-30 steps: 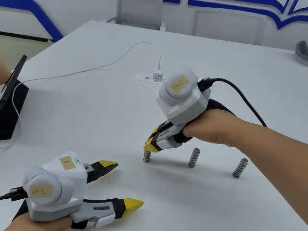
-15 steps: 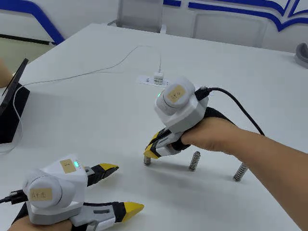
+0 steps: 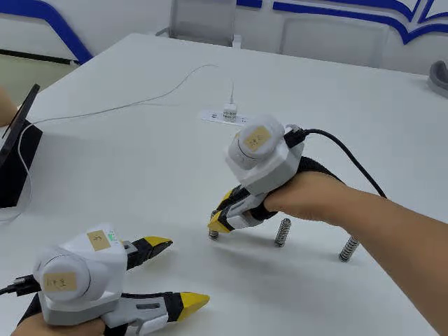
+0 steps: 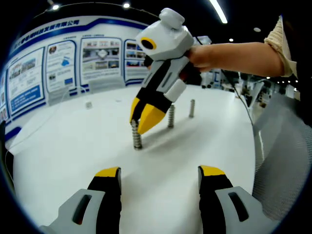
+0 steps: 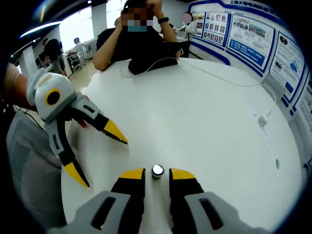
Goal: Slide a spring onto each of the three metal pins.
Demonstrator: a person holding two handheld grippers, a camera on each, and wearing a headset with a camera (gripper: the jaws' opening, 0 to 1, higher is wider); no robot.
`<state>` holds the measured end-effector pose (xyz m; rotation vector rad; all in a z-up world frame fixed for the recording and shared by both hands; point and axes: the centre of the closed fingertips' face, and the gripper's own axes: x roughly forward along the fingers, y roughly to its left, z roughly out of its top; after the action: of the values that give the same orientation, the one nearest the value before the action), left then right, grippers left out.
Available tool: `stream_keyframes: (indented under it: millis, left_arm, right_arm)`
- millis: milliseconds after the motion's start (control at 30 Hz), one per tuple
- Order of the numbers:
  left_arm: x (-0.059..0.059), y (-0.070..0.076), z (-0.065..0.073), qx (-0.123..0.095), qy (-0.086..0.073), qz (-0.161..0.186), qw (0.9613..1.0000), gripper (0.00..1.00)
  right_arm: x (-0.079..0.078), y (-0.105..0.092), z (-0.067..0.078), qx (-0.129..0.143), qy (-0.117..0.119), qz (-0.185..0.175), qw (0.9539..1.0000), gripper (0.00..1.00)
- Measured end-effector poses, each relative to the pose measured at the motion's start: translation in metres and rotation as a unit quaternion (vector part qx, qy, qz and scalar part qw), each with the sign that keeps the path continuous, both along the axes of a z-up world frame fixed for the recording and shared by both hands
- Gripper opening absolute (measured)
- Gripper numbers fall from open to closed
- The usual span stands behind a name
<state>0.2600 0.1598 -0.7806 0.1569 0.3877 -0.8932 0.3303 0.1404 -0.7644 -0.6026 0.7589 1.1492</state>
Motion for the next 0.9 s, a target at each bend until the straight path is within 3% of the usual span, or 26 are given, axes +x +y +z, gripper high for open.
stream_keyframes:
  millis: [900]
  left_arm:
    - [0.005,-0.002,0.004,-0.004,-0.005,0.001,1.0,0.65]
  right_arm:
    - [-0.017,-0.021,0.015,0.032,-0.017,-0.029,0.9989,0.27]
